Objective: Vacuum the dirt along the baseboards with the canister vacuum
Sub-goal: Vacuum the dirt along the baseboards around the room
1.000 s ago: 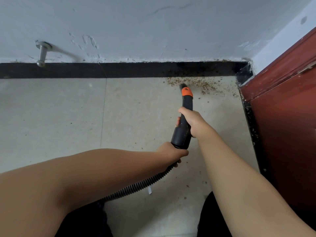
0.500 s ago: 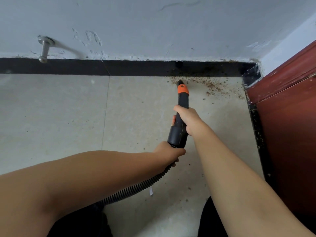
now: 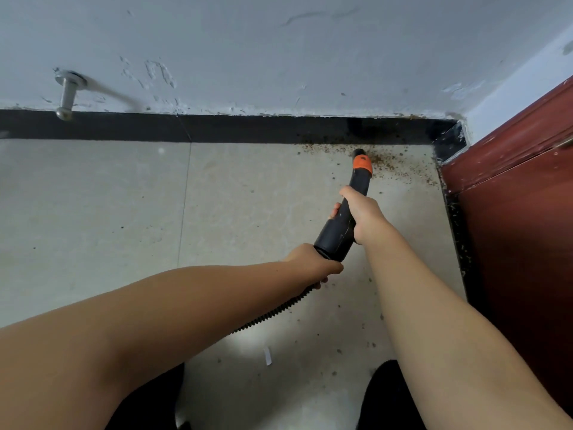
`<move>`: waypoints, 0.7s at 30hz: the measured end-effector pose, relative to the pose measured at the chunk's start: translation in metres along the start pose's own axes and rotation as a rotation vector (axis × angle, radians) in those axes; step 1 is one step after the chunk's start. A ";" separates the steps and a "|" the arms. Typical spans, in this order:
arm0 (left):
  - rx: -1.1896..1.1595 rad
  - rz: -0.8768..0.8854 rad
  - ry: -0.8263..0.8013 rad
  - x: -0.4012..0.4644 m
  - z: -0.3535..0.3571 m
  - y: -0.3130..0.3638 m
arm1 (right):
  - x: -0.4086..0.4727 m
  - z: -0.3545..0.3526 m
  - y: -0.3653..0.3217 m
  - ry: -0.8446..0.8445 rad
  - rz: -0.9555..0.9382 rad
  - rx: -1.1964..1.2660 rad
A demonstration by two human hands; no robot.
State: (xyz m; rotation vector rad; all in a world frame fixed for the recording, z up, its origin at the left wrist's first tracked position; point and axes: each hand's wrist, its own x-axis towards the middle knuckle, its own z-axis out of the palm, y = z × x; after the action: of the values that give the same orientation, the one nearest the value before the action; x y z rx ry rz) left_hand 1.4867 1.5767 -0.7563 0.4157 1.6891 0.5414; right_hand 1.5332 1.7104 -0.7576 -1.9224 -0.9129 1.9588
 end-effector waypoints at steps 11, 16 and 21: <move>-0.088 -0.026 0.069 0.005 -0.003 0.003 | 0.006 0.016 -0.010 -0.071 0.001 -0.058; -0.178 -0.044 0.108 -0.004 0.000 -0.007 | -0.002 0.029 -0.005 -0.127 0.012 -0.095; -0.221 -0.053 0.133 -0.012 -0.006 -0.012 | -0.010 0.043 -0.003 -0.168 0.015 -0.151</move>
State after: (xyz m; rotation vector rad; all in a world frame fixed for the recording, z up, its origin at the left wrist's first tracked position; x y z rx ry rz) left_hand 1.4830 1.5591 -0.7523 0.1772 1.7393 0.7214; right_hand 1.4918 1.6959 -0.7501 -1.8685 -1.1231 2.1426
